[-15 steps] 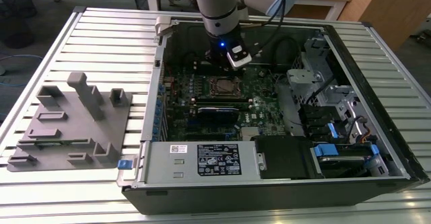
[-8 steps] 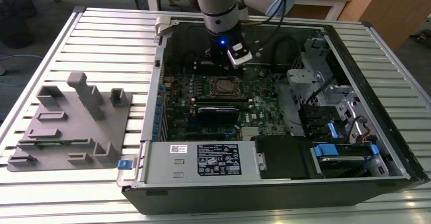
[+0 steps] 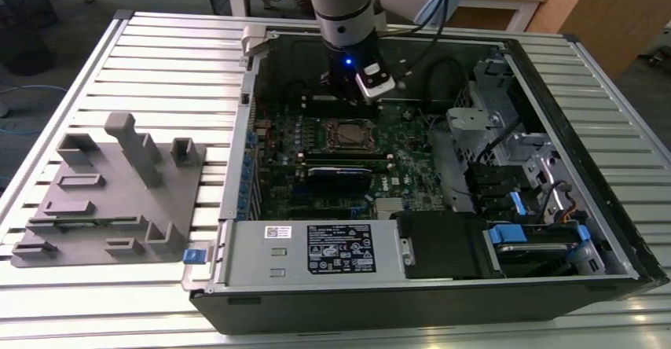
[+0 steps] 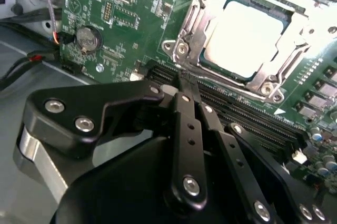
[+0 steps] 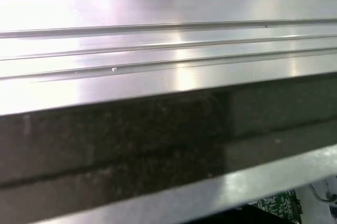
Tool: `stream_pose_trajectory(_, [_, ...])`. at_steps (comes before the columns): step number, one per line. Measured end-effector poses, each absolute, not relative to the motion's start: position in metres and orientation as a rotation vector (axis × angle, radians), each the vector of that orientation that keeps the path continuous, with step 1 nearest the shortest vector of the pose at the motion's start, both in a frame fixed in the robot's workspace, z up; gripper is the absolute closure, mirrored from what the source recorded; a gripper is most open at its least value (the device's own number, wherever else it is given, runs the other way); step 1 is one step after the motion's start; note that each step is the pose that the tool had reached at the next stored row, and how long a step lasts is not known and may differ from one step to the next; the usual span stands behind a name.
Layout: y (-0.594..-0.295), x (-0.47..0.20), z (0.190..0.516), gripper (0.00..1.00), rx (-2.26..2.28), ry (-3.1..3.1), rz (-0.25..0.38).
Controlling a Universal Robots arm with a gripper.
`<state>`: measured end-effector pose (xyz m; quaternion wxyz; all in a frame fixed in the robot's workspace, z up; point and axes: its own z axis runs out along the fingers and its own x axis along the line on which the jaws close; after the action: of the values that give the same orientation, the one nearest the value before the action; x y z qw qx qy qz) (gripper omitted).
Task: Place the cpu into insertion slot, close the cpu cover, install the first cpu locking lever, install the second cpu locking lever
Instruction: 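Install the first cpu locking lever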
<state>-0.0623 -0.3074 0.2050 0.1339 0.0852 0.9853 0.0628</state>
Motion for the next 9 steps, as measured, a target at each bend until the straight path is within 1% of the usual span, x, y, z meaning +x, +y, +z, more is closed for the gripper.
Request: stream_pose_trajectory(9, [-0.3089, -0.0579, 0.2051, 0.89, 0.271, 2.957, 0.159])
